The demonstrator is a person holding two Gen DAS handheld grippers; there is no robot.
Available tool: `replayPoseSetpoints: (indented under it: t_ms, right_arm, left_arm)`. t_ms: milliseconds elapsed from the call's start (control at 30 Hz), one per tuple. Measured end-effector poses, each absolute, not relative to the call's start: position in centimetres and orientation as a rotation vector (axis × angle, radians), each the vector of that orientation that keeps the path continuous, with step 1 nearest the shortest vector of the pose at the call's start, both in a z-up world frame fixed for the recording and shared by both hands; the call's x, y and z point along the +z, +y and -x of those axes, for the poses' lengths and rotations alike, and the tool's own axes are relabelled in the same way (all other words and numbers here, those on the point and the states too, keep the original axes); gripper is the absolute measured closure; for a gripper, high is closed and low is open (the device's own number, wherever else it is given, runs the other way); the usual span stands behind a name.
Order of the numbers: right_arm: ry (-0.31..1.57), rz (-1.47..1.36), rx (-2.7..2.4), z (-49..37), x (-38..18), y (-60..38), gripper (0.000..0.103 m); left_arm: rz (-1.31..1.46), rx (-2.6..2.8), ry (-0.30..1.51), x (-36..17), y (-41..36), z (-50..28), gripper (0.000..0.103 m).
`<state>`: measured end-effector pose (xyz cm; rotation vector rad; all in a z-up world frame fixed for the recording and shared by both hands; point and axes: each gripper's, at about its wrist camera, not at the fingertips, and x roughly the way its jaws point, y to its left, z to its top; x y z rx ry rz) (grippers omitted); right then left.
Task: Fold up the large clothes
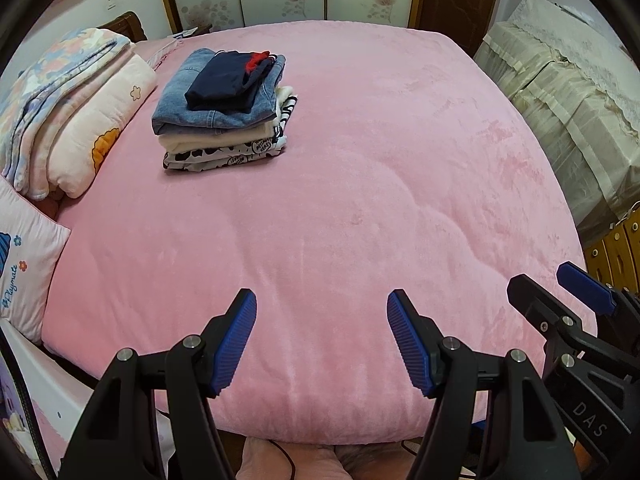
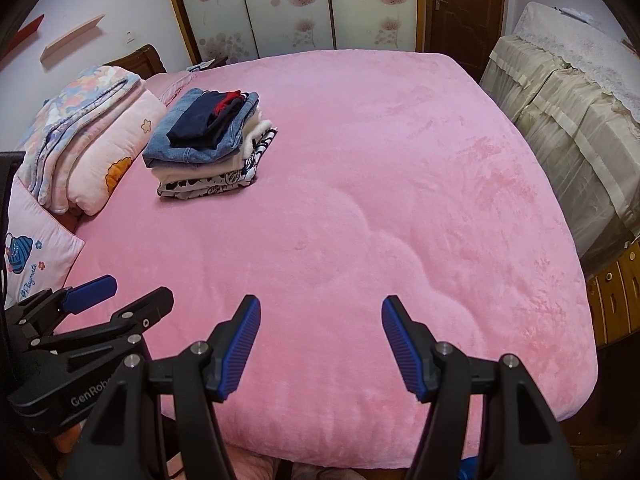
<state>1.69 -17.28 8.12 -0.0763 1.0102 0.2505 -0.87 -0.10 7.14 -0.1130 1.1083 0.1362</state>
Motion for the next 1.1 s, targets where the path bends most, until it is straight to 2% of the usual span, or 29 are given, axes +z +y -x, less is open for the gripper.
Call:
replayPoseSetpoints:
  t_ms: [1100]
  right_arm:
    - [1.027,0.053,0.25,-1.74,7.65,-17.67,0.04]
  left_arm:
    - [0.091,0.123,1.126,6.88,-0.87,0.87,0.037]
